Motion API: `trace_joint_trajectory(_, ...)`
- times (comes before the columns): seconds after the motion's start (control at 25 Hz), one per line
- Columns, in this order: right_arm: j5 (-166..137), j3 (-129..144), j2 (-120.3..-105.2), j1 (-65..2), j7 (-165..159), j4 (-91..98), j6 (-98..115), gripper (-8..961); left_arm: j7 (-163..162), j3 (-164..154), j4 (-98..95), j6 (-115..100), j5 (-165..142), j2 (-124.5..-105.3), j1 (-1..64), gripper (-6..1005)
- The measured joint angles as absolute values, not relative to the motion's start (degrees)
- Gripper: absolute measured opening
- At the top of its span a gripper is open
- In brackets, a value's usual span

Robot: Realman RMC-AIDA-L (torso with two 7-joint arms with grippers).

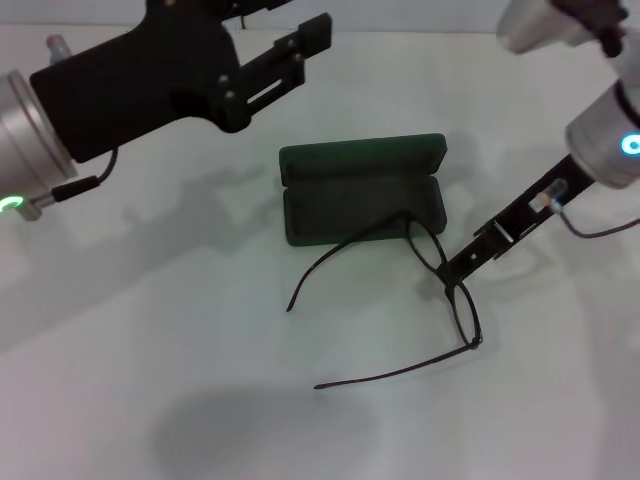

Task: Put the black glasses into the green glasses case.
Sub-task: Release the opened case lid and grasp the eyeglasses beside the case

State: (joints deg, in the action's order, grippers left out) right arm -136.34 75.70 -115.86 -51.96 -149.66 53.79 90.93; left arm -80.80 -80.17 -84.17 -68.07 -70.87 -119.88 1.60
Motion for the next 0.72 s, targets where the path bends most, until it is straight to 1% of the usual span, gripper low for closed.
trace_joint_trajectory(0.12, -136.8, 78.7, -116.01, -53.0, -151.7, 52.5, 89.6, 677, -79.9, -79.1, -82.2, -69.7, -70.7, -119.92, 2.2, 468)
trace_joint_trajectory(0.4, -135.6, 79.8, -116.12, -53.1, -151.8, 50.6, 85.7, 641, -77.5, -78.1, -78.4, -72.4, -70.1, -119.85, 3.8, 469)
trace_joint_trajectory(0.64, -134.0, 81.8, -116.16, -53.4, -151.1, 48.1, 83.5, 610, -76.2, -77.9, -77.2, -73.8, -69.0, -119.89, 3.7, 469)
trace_joint_trajectory(0.72, -132.9, 82.8, -116.18, -52.9, -150.3, 48.5, 83.2, 556, -76.1, -77.9, -76.9, -74.0, -68.9, -119.88, 3.7, 468)
